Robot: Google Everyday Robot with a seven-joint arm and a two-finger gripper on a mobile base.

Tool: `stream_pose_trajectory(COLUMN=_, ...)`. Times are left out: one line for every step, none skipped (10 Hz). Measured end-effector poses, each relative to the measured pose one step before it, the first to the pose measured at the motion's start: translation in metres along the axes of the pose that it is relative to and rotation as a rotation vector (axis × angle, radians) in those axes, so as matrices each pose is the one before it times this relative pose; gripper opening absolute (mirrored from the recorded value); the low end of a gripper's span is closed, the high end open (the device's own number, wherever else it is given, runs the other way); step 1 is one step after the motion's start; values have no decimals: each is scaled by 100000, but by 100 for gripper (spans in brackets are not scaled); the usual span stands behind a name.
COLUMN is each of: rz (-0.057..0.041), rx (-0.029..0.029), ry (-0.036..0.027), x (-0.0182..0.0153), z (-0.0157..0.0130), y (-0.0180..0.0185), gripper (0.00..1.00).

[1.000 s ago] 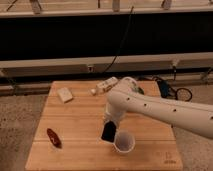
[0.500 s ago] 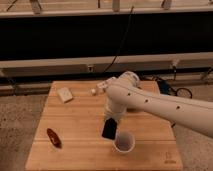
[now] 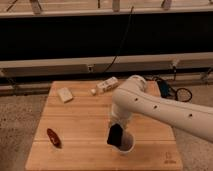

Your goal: Place the eraser in the ceramic cup

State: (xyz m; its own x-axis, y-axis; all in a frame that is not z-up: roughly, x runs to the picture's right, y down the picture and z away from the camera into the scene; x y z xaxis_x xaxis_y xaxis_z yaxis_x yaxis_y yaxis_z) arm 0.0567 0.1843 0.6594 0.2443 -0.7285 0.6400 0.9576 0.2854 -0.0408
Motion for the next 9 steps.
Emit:
stream_pose_trajectory(rz=-86, rx=-286, ry=-497, x=-527, z=76, y=269, gripper=19)
stream_pose_trajectory(rz=-25, rx=-374, ry=-545, x=-663, z=63, y=338, gripper=30)
stream_pose_trajectory(rz=425, rx=-24, ry=-68, x=-374, z=20, y=327, gripper=39)
stream_pose_trajectory(rz=832, rx=-164, ry=-199, x=-204, z=126, y=252, gripper=50)
stream_pose_trajectory(rz=695, rx=-12, ry=-119, x=-77, z=77, y=87, gripper=60)
stream_pose_trajectory(rz=1233, rx=-538, ry=47, x=14, z=65, y=381, gripper=70)
stream_pose_trajectory(rz=1002, rx=-688, ry=82, x=41, z=47, y=269, gripper=78)
stream_pose_trajectory(rz=580, rx=-865, ry=-7, x=44, z=38, y=232, gripper=80)
stream_pose_trajectory(rz=783, rx=-891, ry=-44, x=100, z=78, y=329, gripper=80)
